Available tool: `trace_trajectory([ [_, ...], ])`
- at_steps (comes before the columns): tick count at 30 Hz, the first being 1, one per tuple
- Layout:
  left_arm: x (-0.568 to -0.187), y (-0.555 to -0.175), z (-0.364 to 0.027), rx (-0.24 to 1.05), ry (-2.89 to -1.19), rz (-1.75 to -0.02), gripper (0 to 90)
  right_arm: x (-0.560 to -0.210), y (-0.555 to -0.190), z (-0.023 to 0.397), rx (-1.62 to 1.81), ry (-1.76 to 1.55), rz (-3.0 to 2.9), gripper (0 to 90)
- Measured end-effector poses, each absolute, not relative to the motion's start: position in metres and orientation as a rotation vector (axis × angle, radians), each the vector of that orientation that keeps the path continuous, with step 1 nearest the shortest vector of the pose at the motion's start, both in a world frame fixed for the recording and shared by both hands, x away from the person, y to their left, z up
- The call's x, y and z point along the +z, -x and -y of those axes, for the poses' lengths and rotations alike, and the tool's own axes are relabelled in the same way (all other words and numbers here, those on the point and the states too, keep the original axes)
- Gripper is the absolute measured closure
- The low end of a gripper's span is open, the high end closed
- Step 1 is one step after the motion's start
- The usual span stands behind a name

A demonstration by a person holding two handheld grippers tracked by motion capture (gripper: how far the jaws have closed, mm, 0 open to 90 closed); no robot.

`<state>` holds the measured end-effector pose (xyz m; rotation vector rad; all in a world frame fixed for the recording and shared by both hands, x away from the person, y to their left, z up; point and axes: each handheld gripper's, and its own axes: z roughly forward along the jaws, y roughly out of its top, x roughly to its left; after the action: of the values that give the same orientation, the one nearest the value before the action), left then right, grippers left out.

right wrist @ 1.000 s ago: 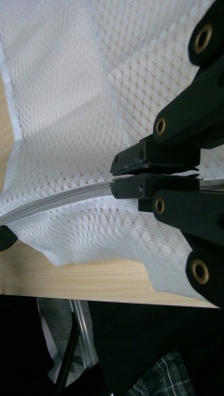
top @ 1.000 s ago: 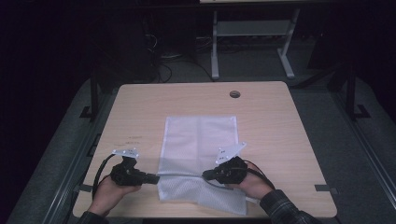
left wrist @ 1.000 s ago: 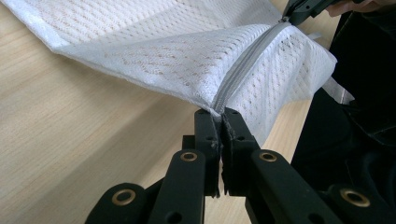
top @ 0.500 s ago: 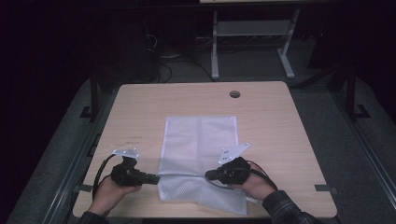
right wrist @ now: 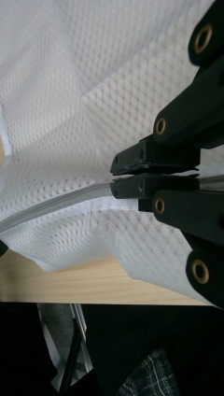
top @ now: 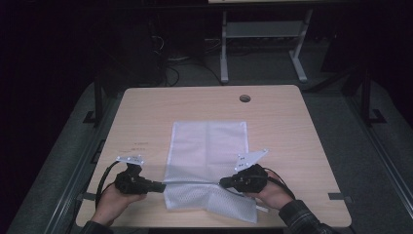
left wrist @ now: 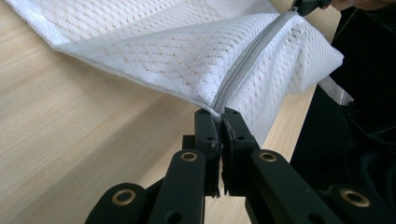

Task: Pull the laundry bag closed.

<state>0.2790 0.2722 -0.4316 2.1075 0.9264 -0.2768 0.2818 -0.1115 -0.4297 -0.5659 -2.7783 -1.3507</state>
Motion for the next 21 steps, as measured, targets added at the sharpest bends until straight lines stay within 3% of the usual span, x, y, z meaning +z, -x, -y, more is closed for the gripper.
trace_trajectory([
  [21, -0.432, -0.278, -0.274, -0.28, -2.107, -0.927, 86.3, -0.431, -0.281, 0.141, -1.336, 0.633, 2.796, 86.8],
])
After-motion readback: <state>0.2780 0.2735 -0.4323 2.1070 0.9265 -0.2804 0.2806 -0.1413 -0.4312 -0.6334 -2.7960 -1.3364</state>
